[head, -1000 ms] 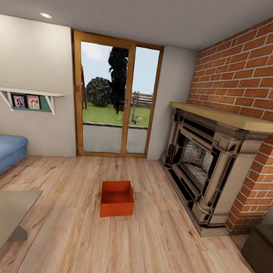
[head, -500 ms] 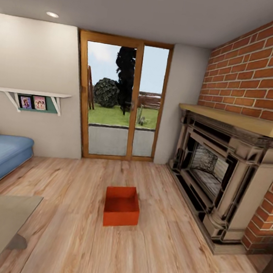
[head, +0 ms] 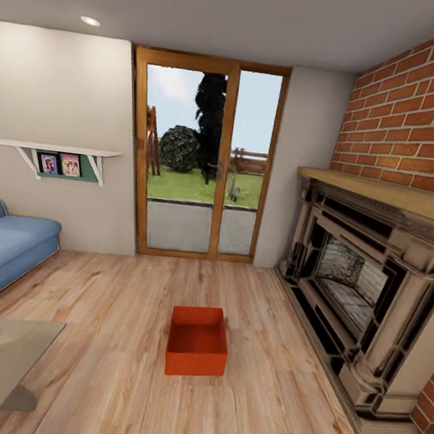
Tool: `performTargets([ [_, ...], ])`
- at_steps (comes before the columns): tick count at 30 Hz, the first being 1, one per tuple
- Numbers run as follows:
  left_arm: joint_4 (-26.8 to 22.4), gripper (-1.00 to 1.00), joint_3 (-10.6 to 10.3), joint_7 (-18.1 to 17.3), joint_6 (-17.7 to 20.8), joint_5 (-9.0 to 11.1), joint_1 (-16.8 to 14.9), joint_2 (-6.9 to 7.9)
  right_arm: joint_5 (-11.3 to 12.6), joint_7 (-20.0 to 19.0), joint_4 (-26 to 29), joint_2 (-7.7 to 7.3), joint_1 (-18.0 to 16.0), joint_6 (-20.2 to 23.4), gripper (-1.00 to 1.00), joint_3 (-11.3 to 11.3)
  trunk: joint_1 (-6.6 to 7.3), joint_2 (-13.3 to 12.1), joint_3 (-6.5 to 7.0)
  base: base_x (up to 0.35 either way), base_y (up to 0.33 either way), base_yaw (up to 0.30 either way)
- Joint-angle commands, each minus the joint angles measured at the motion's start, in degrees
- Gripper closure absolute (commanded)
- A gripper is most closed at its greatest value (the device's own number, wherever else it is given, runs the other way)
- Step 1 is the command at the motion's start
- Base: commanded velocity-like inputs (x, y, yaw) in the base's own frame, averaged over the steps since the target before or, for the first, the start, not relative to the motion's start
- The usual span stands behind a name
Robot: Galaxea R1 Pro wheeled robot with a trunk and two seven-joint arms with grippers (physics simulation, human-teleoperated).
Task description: Move the two storage containers from the living room to the garage. In the garage, place one container on the floor and stack the other container on top of it (either order is fine).
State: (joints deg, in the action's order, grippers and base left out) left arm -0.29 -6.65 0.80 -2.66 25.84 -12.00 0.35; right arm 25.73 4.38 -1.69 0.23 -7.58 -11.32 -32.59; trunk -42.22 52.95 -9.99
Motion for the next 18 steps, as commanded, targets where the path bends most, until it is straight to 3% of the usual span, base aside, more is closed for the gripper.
performTargets([
  [1, 0.0, -1.0, -0.5, 0.1, -0.2, 0.4, 0.0, 0.0, 0.5, 0.0, -0.2, 0.03, -0.1, -0.3, -1.0, -0.5, -0.04, 0.1, -0.08, 0.302, -0.125, 0.001],
  [18, 0.0, -1.0, -0.5, 0.1, -0.1, 0.5, 0.0, 0.0, 0.5, -0.2, -0.2, 0.03, -0.1, -0.3, -1.0, -0.5, -0.04, 0.1, -0.08, 0.302, -0.107, 0.0],
])
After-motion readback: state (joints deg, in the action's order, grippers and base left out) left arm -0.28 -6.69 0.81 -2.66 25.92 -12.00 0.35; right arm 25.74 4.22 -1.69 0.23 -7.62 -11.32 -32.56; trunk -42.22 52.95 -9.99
